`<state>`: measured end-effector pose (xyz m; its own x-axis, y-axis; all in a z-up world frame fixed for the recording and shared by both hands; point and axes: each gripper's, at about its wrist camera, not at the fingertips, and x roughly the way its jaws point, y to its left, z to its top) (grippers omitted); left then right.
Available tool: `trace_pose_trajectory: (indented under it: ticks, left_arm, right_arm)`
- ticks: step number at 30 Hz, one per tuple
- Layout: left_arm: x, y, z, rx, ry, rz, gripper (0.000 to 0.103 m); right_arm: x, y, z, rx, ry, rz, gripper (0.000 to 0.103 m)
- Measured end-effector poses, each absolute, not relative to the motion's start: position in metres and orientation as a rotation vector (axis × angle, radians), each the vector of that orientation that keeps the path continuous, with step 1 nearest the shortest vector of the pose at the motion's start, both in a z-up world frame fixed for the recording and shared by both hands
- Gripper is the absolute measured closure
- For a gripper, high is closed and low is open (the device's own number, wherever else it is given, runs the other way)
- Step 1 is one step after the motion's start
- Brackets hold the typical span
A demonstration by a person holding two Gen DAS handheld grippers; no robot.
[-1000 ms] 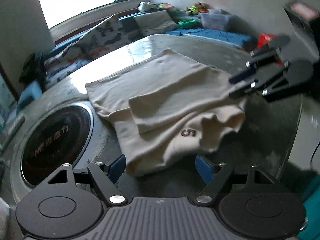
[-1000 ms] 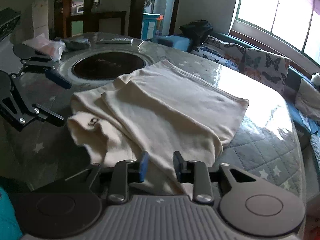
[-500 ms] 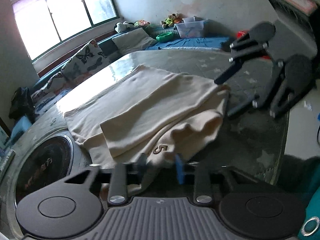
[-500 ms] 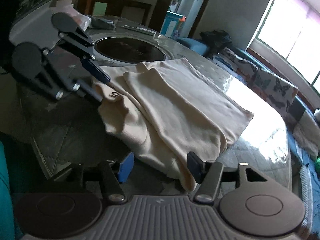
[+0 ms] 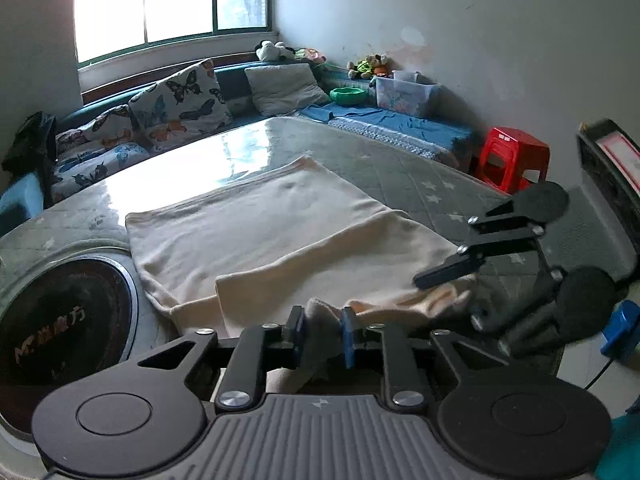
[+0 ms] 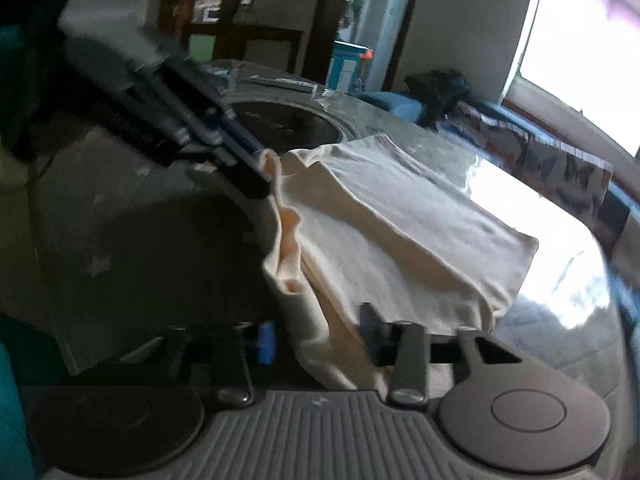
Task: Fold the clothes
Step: 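Grasp the folded edge with the left gripper while the right gripper grasps beside it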
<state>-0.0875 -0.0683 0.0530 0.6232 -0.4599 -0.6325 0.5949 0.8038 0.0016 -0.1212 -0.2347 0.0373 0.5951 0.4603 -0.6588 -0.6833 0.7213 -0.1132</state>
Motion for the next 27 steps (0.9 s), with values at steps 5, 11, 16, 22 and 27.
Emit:
trace_pose_trajectory:
  ticks: [5,11,16,22,27]
  left_arm:
    - [-0.106,-0.055,0.047,0.242,0.657,-0.581,0.052]
    - [-0.125,-0.057,0.033,0.354,0.616,-0.560,0.042]
    - [-0.134,-0.063,0.029,0.426,0.570,-0.565,0.027]
    - [-0.142,-0.070,0.024,0.509,0.518,-0.566,0.025]
    - [-0.126,-0.070,0.015,0.521,0.522,-0.539,0.026]
  right_arm:
    - [-0.104,-0.238,0.042,-0.251,0.680,0.682,0.089]
    - [-0.092,-0.244,0.049,-0.139,0.709,0.681,0.090]
    - [-0.083,-0.244,0.055,-0.072,0.736,0.668,0.091]
    - [-0.074,-0.246,0.059,-0.028,0.746,0.659,0.091]
    - [-0.067,-0.249,0.062,0.009,0.755,0.651,0.091]
